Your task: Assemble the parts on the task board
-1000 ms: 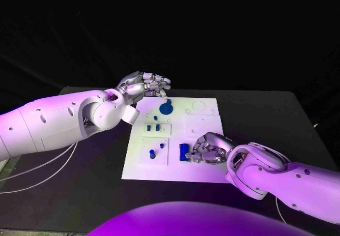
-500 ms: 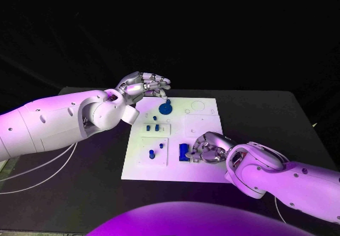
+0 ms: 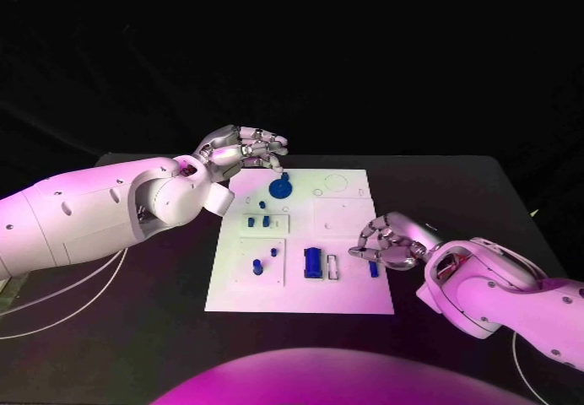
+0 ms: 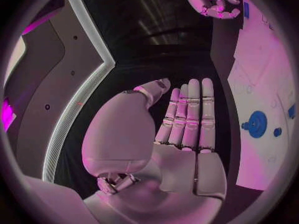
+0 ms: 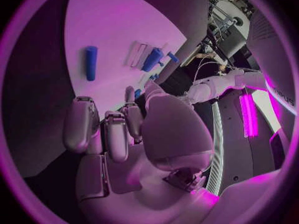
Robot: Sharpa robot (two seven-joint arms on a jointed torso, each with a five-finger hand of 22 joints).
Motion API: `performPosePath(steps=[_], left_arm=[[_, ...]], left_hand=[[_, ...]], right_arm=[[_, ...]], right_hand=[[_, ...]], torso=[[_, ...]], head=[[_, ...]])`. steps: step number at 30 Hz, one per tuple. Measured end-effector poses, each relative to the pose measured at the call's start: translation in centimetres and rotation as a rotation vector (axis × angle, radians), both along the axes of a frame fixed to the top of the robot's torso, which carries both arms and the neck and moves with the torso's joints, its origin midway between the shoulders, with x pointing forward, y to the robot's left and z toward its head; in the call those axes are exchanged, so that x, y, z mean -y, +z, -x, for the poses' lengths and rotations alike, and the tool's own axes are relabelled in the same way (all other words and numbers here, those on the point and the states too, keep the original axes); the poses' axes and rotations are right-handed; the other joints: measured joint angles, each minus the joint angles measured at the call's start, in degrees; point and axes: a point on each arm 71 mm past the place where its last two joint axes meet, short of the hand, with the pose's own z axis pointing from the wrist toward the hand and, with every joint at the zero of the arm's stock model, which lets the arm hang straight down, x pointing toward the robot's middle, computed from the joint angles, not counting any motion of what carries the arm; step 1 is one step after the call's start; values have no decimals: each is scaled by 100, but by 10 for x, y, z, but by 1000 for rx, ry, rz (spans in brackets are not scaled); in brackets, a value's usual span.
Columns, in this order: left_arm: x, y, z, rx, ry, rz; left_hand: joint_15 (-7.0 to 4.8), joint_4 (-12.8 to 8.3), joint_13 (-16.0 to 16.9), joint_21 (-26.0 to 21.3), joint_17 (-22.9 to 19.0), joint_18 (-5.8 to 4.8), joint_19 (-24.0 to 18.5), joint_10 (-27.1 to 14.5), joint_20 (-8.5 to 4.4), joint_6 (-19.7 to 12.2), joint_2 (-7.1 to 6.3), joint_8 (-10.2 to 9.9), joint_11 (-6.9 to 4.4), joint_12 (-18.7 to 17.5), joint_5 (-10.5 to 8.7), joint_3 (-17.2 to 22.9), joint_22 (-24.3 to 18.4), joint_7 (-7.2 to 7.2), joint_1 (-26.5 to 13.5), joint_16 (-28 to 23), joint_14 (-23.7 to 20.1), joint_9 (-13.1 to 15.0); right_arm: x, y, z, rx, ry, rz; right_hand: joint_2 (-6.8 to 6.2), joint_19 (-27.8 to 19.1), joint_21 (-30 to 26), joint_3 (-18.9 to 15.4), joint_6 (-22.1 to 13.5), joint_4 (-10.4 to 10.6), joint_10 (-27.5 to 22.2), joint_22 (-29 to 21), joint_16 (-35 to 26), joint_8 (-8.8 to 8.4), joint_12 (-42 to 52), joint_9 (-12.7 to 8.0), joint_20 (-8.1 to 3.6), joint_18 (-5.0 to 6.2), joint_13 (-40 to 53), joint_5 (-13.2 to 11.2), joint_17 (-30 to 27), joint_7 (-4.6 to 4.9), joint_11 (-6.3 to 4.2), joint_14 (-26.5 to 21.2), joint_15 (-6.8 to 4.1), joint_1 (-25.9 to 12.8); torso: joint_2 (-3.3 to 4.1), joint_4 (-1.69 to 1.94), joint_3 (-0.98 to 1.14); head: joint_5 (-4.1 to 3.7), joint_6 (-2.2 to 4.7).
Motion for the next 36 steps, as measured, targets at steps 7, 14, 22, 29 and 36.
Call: performPosePath(steps=[7,14,22,29,36], left_arm=[[1,0,1,0,-2,1],[0,0,1,0,-2,1],[0,0,1,1,-2,1],[0,0,1,1,-1,1],[-1,1,1,1,0,0]], left_hand=[[0,0,0,0,0,0,0,0,0,0,0,0,0,0,0,0,0,0,0,0,0,0],[0,0,0,0,-1,0,0,0,0,0,0,0,0,0,0,0,0,0,0,0,0,0],[0,0,0,0,-1,0,0,0,0,0,0,0,0,0,0,0,0,0,0,0,0,4],[0,0,0,0,-1,0,0,0,0,0,0,0,0,0,0,0,0,0,0,0,0,4],[0,0,0,0,-2,0,0,0,0,0,0,0,0,0,0,0,0,0,0,0,0,4]], right_arm=[[35,1,-4,0,-73,31],[48,-8,0,-5,-95,79],[41,-22,6,-20,-79,118],[32,-27,7,-21,-66,130],[29,-31,6,-21,-63,142]], right_hand=[[-31,-11,-162,6,-36,-6,-184,-1,-22,-55,-230,-32,55,0,-208,-57,0,36,45,3,49,31],[-56,-10,-110,-11,-36,11,-202,-1,-22,-55,-229,-32,54,0,-219,-79,-1,36,62,3,49,7],[-56,10,-86,-11,-36,11,-202,-2,-22,-55,-229,-32,75,1,-201,-79,-1,36,62,3,49,7],[-55,10,-86,-11,-15,11,-202,-2,-22,-55,-229,-32,75,0,-180,-79,-1,15,62,3,49,7],[-55,10,-62,-11,-15,11,-180,3,-22,-55,-230,-32,75,1,-180,-79,-1,15,40,3,49,7]], torso=[[-7,-41,-1],[-15,-58,-4],[-16,-42,-4],[-14,-40,-8],[-10,-49,-8]], head=[[-43,18],[-97,15],[-109,7],[-88,-1],[-73,-10]])
